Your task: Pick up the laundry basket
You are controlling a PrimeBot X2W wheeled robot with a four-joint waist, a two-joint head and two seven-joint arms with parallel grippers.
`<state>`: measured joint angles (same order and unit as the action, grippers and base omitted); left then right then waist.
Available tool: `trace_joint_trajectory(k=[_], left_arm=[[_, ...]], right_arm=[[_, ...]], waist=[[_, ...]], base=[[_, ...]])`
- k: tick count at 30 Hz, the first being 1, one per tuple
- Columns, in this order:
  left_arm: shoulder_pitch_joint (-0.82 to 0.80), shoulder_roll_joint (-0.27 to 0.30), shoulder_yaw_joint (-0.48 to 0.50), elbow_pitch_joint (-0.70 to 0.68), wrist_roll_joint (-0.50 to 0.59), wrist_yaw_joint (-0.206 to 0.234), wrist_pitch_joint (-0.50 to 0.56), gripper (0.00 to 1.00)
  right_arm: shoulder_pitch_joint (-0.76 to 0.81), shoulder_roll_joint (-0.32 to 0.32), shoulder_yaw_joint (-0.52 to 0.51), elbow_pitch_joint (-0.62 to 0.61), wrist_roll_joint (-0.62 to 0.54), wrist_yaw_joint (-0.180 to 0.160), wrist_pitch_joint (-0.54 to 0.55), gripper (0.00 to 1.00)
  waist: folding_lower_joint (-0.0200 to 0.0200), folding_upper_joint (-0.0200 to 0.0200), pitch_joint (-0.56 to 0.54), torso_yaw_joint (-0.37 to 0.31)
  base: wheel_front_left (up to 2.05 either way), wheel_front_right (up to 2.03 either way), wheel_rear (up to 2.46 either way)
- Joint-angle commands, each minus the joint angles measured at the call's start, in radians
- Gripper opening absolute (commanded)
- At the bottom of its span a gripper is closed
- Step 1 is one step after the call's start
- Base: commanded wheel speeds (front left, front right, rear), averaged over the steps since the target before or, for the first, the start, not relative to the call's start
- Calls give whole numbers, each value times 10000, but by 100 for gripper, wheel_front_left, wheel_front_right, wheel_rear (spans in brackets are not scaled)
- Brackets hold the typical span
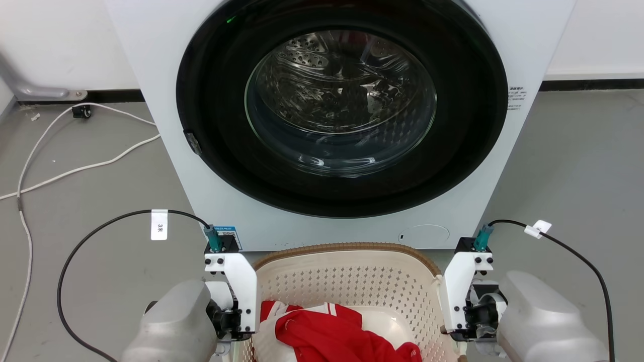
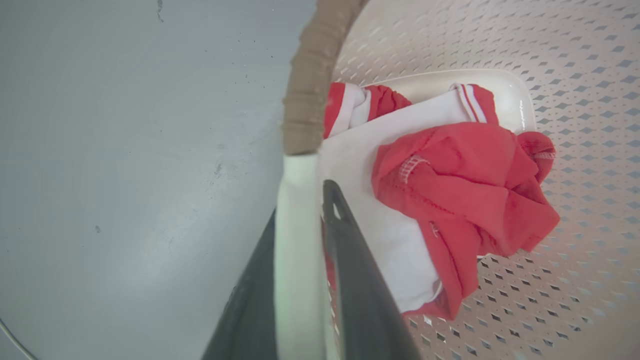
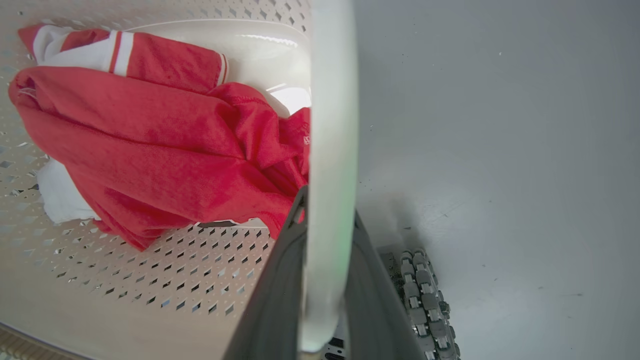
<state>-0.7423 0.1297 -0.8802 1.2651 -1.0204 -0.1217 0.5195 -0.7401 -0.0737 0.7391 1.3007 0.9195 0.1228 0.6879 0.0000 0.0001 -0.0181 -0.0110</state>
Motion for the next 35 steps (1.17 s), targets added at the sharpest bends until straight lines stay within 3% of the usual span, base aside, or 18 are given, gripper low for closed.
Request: trace_joint_trajectory(k=[1, 35], left_arm=[[-66, -430, 4, -188, -141, -164, -41, 0], [-92, -496, -244, -30, -460, -165, -424, 0]], right_arm=[[40, 432, -36, -213, 59, 145, -4, 0], [185, 431, -10, -212, 154, 146, 168, 0]], waist=[[0, -1, -5, 1], [0, -1, 15, 5]], base=[[0, 0, 0], [0, 0, 0]])
